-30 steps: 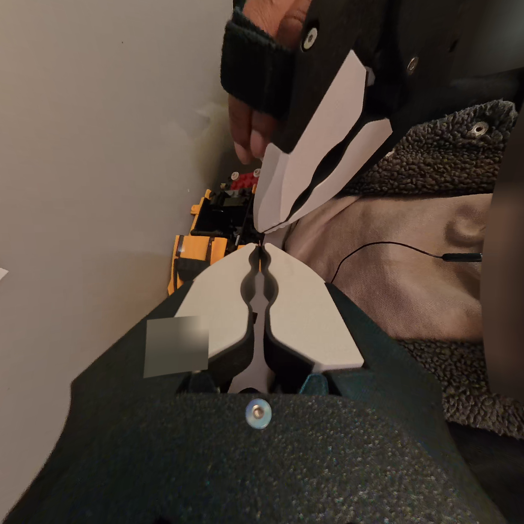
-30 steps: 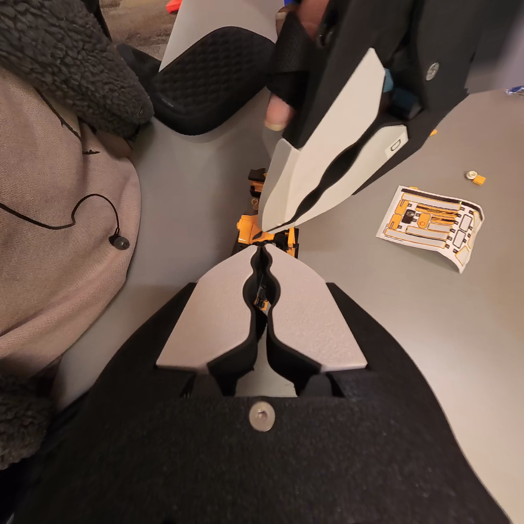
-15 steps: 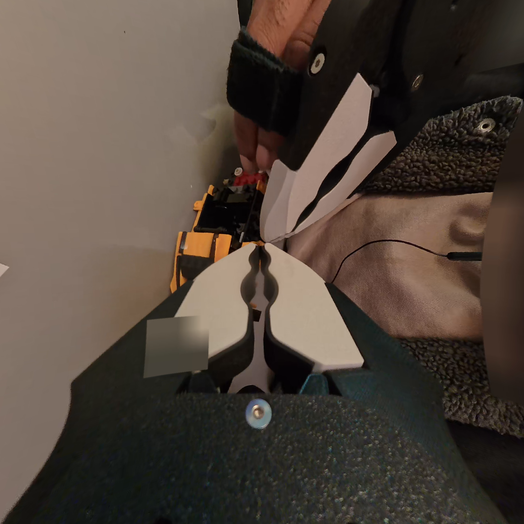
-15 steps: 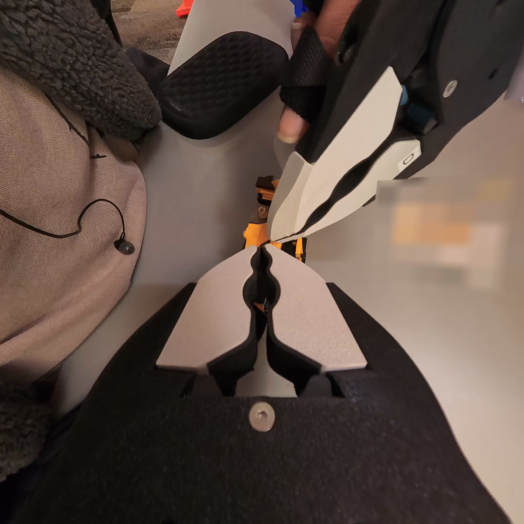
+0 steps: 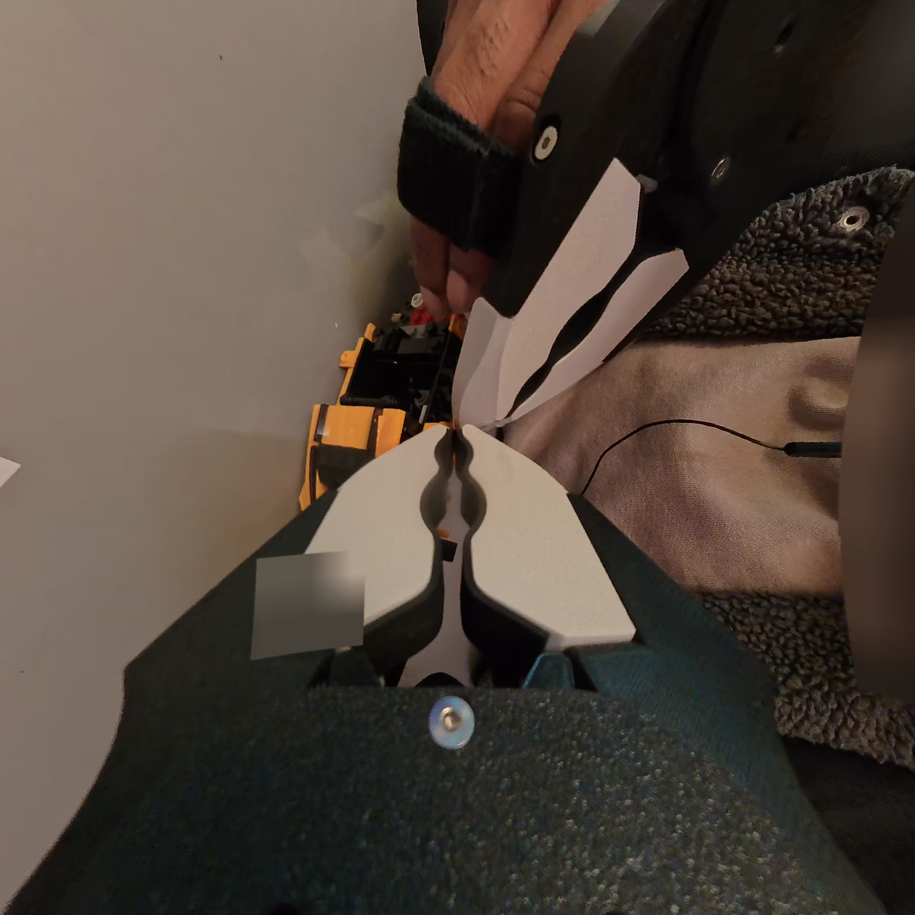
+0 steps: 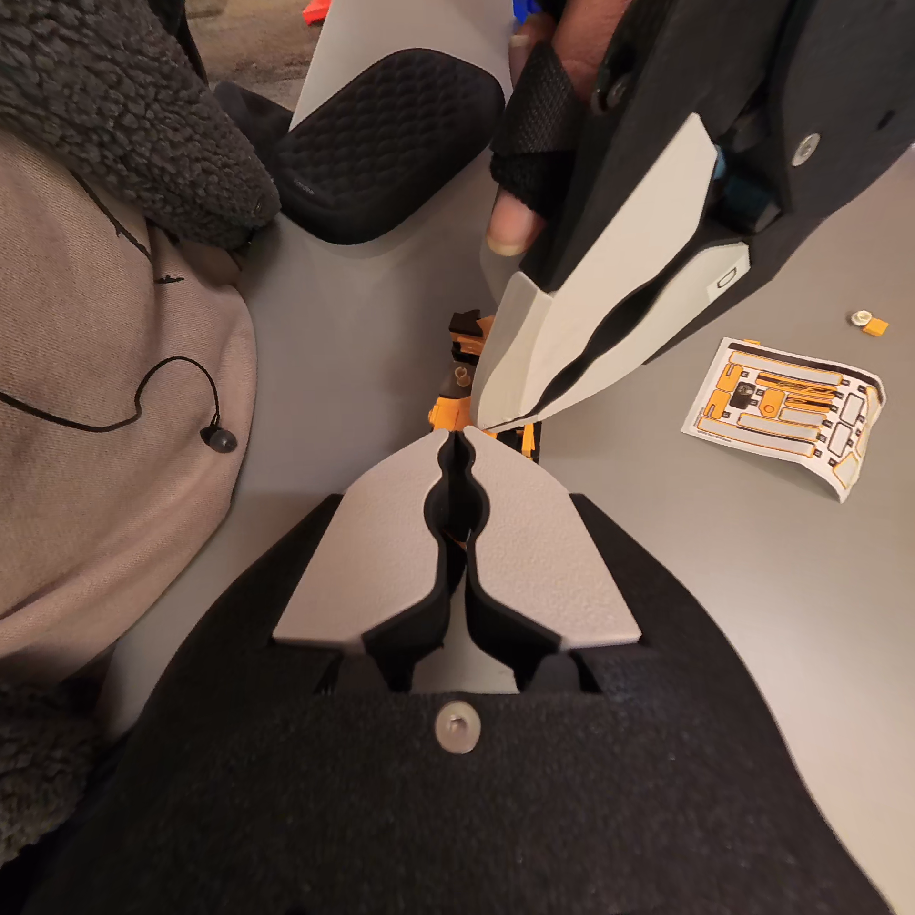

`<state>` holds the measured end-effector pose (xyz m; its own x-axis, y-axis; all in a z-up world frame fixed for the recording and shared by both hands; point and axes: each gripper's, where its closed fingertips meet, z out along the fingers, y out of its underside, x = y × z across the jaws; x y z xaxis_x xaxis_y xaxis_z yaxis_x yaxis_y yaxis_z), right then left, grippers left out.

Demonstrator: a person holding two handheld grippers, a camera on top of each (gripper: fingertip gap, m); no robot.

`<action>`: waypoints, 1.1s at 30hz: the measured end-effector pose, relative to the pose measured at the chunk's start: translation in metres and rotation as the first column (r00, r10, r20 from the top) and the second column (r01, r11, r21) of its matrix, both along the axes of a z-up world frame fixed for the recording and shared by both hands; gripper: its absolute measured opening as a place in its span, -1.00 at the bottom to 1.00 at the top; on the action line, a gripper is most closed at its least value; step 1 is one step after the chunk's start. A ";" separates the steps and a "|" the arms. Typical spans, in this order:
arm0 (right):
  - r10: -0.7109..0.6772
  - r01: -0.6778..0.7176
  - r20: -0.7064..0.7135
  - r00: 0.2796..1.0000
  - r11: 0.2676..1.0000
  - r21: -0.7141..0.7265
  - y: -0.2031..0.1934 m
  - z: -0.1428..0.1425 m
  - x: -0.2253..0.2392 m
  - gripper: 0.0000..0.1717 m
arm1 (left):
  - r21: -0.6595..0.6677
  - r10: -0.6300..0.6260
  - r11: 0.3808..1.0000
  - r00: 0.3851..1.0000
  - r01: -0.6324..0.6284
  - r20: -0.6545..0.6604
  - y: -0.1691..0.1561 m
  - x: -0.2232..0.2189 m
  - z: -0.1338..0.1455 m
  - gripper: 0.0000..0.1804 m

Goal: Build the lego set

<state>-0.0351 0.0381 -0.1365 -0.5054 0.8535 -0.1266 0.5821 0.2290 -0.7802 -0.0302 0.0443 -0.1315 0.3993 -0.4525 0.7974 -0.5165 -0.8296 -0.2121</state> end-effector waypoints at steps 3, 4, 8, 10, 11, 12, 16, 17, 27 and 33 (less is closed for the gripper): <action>-0.005 0.005 0.002 1.000 1.000 -0.006 0.000 0.000 -0.001 -1.00 | -0.001 -0.001 1.000 1.000 0.001 0.001 0.000 0.000 0.000 -1.00; -0.006 0.006 0.003 1.000 1.000 -0.007 0.000 -0.001 -0.001 -1.00 | 0.000 -0.001 1.000 1.000 0.001 0.001 0.000 0.000 0.000 -1.00; -0.007 0.008 0.012 1.000 1.000 -0.021 -0.001 -0.002 -0.001 -1.00 | 0.000 -0.004 1.000 1.000 0.004 0.000 0.000 0.000 0.000 -1.00; -0.008 0.009 0.013 1.000 1.000 -0.026 -0.001 -0.002 -0.001 -1.00 | 0.000 -0.003 1.000 1.000 0.003 0.001 0.000 0.000 0.000 -1.00; -0.009 0.010 0.014 1.000 1.000 -0.027 -0.001 -0.002 -0.001 -1.00 | 0.000 -0.003 1.000 1.000 0.003 0.002 0.000 0.000 0.000 -1.00; -0.010 0.011 0.015 1.000 1.000 -0.029 -0.001 -0.002 -0.001 -1.00 | 0.001 -0.004 1.000 1.000 0.004 0.001 0.000 -0.001 0.000 -1.00; -0.021 0.022 0.026 0.999 0.999 -0.036 -0.001 -0.002 -0.001 -1.00 | 0.003 -0.008 1.000 1.000 0.008 -0.002 0.000 -0.001 0.000 -1.00; -0.023 0.024 0.028 0.999 0.999 -0.038 -0.001 -0.002 -0.001 -1.00 | 0.003 -0.010 1.000 1.000 0.010 -0.001 0.000 -0.001 0.000 -1.00; -0.011 0.013 0.030 0.999 0.998 -0.060 0.003 0.003 0.006 -1.00 | 0.018 -0.046 0.999 0.999 0.046 0.000 -0.001 -0.001 0.000 -1.00; -0.013 0.015 0.033 0.999 0.999 -0.050 0.004 0.001 0.006 -1.00 | 0.022 -0.075 0.997 0.997 0.075 0.000 -0.001 -0.002 0.000 -1.00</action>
